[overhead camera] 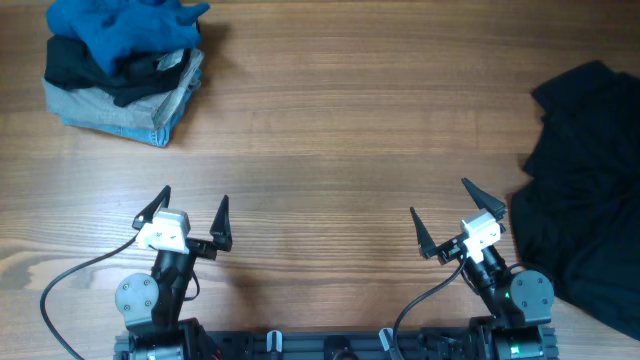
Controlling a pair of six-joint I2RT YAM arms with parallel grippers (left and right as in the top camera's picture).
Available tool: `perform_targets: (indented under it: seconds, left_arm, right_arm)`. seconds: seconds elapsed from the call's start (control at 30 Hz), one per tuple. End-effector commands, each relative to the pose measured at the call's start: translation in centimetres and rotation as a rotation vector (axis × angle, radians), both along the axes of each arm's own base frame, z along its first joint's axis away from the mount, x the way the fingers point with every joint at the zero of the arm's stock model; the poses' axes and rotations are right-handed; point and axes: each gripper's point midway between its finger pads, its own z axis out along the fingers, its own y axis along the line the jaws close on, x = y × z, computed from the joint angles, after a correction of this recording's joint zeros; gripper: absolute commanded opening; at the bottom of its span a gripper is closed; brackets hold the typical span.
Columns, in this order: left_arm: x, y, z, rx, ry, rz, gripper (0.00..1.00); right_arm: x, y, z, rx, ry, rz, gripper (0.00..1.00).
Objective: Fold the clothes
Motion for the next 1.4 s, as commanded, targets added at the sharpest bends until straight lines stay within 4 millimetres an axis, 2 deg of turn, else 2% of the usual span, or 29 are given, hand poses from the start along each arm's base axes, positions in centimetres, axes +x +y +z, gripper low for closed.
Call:
perform_targets:
  seconds: [0.0,0.83,0.93,1.1,1.17,1.2,1.23,1.27,1.3,1.33,1.37]
  left_arm:
    - [-0.3,-1.7,0.0,-0.002,-0.006,-0.074,1.0]
    - [-0.3,-1.7,0.0,-0.002,-0.004,-0.074,1.0]
    - [-0.2,-1.6,0.1,0.007,-0.011,-0.072,1.0]
    - [-0.3,-1.8,0.0,0.027,-0.012,-0.082,1.0]
    - [-0.3,-1.9,0.0,0.026,-0.013,-0.089,1.0]
    - [-0.6,-2.7,0.3,0.026,-0.026,-0.14,1.0]
    - [-1.0,-3.8,1.2,0.031,-0.066,-0.204,1.0]
    - [-1.3,-4.3,2.7,0.011,-0.12,-0.238,1.0]
    - [-1.8,-4.4,6.0,-0.051,-0.221,-0.246,1.0]
    - [-2.4,-4.4,8.3,-0.082,-0.274,-0.25,1.0]
    - [-2.5,-4.2,9.3,-0.11,-0.271,-0.241,1.0]
  right_arm:
    - [-0.2,0.3,0.1,-0.002,-0.006,0.021,1.0]
    - [-0.2,0.3,0.1,-0.002,-0.006,0.021,1.0]
    - [0.1,-0.1,0.2,-0.001,-0.012,-0.011,1.0]
    - [-0.2,0.4,0.2,0.004,-0.01,0.023,1.0]
    - [-0.4,0.6,0.9,0.009,-0.038,0.036,1.0]
    - [-0.5,0.7,2.3,0.037,-0.085,0.045,1.0]
    - [-0.9,0.7,4.4,0.101,-0.146,0.055,1.0]
    - [-1.2,0.6,5.7,0.147,-0.177,0.064,1.0]
    - [-1.8,0.6,7.8,0.25,-0.174,0.085,1.0]
    - [-1.9,0.6,8.6,0.301,-0.137,0.099,1.0]
    - [-1.8,0.9,9.1,0.309,-0.089,0.111,1.0]
